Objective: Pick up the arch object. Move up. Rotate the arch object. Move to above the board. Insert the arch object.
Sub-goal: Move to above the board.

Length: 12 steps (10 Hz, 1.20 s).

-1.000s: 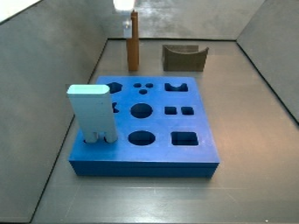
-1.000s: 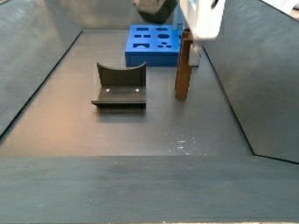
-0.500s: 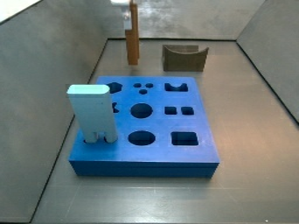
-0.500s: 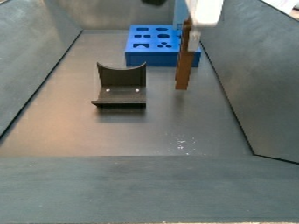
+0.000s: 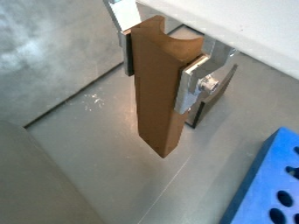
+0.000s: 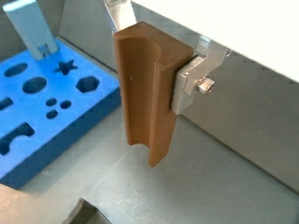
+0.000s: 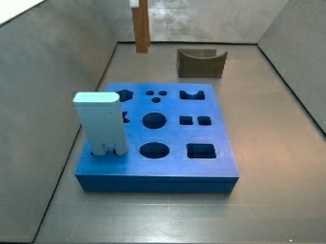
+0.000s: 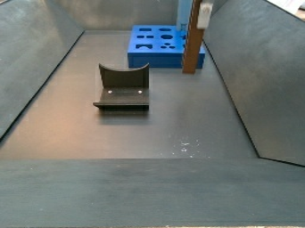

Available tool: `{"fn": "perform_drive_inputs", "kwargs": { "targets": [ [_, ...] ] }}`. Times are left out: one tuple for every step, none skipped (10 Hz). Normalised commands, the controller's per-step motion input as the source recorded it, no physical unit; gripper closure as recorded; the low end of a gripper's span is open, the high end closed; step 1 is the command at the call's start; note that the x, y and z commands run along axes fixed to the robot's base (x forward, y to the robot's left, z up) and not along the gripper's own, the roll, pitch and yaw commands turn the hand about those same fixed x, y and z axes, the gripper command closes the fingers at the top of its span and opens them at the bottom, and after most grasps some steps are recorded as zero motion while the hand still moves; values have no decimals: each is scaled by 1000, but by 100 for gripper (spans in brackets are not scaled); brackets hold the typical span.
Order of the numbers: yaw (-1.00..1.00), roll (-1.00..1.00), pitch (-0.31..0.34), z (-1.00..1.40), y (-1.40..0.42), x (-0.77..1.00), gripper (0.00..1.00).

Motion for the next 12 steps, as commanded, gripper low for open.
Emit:
{"fn": "perform_drive_inputs", "kwargs": {
  "targets": [
    [-45, -182, 33, 1000, -26, -55, 100],
    [-45, -178, 44, 1000, -23, -49, 100],
    [-49, -176, 53, 1000, -20, -43, 100],
    [-50, -176, 55, 1000, -16, -39, 100],
    [-52, -180, 53, 1000, -9, -31, 100],
    [-52, -181, 54, 1000, -5, -29, 100],
    [-54, -182, 54, 993, 2, -24, 100],
    [-54, -184, 51, 841, 6, -16, 100],
    [-55, -186, 53, 641, 10, -9, 100],
    [-56, -187, 54, 543, 12, -7, 100],
    [-56, -186, 54, 339, 15, -3, 100],
    [-57, -184, 54, 189, 14, -5, 100]
  ]
}}
